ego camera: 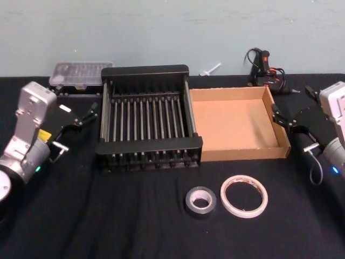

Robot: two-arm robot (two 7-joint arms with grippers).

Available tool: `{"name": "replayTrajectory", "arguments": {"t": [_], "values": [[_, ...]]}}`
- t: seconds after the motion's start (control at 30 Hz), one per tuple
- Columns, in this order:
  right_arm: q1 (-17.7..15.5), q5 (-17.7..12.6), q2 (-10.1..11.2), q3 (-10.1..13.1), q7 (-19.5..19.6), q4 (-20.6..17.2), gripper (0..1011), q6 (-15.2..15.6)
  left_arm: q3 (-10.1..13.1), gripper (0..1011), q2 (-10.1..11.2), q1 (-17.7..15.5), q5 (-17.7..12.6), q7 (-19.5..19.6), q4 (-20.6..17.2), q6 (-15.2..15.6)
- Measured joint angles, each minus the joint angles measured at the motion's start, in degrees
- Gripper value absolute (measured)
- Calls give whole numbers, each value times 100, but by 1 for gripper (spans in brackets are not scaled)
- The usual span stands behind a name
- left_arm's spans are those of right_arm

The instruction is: Pick up the white tape and place it into the black box , Pick up the silver tape and place it into the brown box.

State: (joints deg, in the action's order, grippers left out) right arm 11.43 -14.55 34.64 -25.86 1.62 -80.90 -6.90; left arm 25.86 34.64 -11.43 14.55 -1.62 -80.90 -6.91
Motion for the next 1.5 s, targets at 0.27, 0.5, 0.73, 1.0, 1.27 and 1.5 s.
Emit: {"name": "replayTrajectory", "arguments": {"t": [0.27,0.5,0.73,1.0,1.27,1.5], "values": [[0,0,0,0,0,0,1002,0,0,1001,0,0,0,0,0,0],[0,0,0,0,0,0,1002,0,0,1001,0,0,0,0,0,0],[0,0,0,0,0,0,1002,0,1,1001,0,0,0,0,0,0],[0,0,0,0,0,0,1002,0,0,1001,0,0,0,0,0,0],[-29,2,-22,58,-61,-24,1002,1,0,1001,0,0,0,0,0,0],[-183,-43,13,194,-230,-259,1002,66,0,1001,0,0,0,0,0,0]]}}
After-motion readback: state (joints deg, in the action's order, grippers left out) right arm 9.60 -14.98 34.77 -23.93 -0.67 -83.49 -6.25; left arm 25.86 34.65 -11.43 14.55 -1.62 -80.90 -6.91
